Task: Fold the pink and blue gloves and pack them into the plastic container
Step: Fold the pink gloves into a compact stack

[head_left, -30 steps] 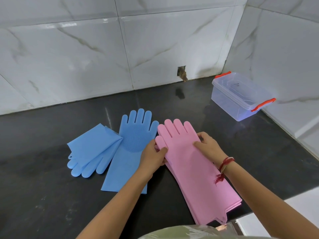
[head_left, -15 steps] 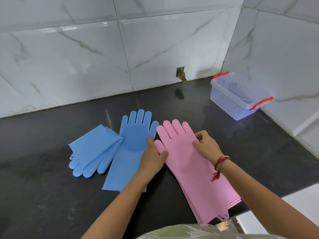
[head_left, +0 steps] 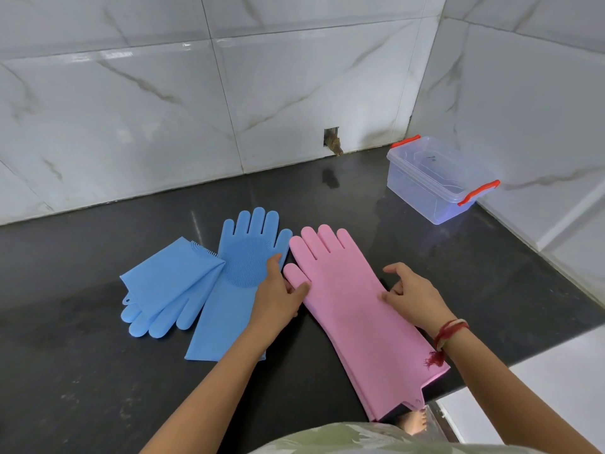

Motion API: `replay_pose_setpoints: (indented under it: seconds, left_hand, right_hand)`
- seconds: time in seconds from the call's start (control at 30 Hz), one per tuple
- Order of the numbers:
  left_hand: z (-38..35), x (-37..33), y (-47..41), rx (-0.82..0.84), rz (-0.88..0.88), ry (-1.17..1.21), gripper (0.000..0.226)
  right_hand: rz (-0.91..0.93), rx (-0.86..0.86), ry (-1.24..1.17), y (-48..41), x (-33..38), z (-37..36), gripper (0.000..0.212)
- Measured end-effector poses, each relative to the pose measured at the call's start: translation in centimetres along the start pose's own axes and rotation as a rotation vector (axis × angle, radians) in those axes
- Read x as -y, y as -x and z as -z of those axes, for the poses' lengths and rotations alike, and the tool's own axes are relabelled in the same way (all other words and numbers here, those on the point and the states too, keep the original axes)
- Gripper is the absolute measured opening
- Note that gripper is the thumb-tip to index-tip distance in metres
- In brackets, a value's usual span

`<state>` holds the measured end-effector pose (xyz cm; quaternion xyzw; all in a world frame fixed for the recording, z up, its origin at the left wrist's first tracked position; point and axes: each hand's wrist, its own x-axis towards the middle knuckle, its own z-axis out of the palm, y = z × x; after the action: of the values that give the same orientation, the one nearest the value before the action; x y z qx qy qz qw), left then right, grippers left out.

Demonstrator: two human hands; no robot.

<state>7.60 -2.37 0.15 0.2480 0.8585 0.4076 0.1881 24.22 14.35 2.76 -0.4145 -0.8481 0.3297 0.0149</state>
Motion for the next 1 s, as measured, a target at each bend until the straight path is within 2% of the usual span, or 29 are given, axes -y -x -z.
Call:
replay_pose_setpoints:
  seconds: [0.17,0.27,0.37,0.47,0.57,0.63,0.73,0.83,0.9,1.0]
  left_hand:
    - [0.0,0.7,0.4,-0.271,-0.082,0.137,0.046]
    - [0.3,1.7,0.1,-0.234,-0.117,-0.004,0.032]
    - [1.3,2.5,-0.6,-0.247,-0.186,-0.244,0.028]
    - [3.0,3.2,-1.3,-0.237,-0.168,-0.409,0.030]
    - [3.2,2.8,-0.8,-0.258,-0.211,-0.371,0.033]
    - [2.4,1.7,0.5,-0.259,-0.337,-0.306,0.032]
    - [-0.2,0.3,3.4,-0.125,-0.577,-0.281,0.036]
    - [-3.2,0.1,6.6,0.140,-0.808,-0.373,0.053]
    - [-4.4,0.6,7.6,0.365,-0.836,-0.475,0.067]
    - [-4.3,0.9,7.1,0.490,-0.823,-0.644,0.075]
  right_hand:
    - [0.126,-0.306,0.077,1.3,0.4,-1.1,0.053]
    - [0.181,-0.242,0.142,2.3,1.0,-2.8,0.061]
    - [0.197,-0.094,0.410,2.9,0.5,-5.1,0.065]
    - [0.173,-0.140,0.405,3.0,0.4,-5.6,0.071]
    - [0.237,-0.243,0.383,3.0,0.7,-5.6,0.075]
    - [0.265,-0.177,0.420,3.3,0.9,-5.9,0.077]
    - [0.267,-0.053,0.461,3.5,0.4,-6.8,0.072]
    - [0.285,-0.036,0.216,3.5,0.2,-5.9,0.063]
    - [0.247,-0.080,0.032,3.8,-0.1,-4.4,0.063]
    - [0.176,-0.158,0.198,4.5,-1.8,-2.4,0.055]
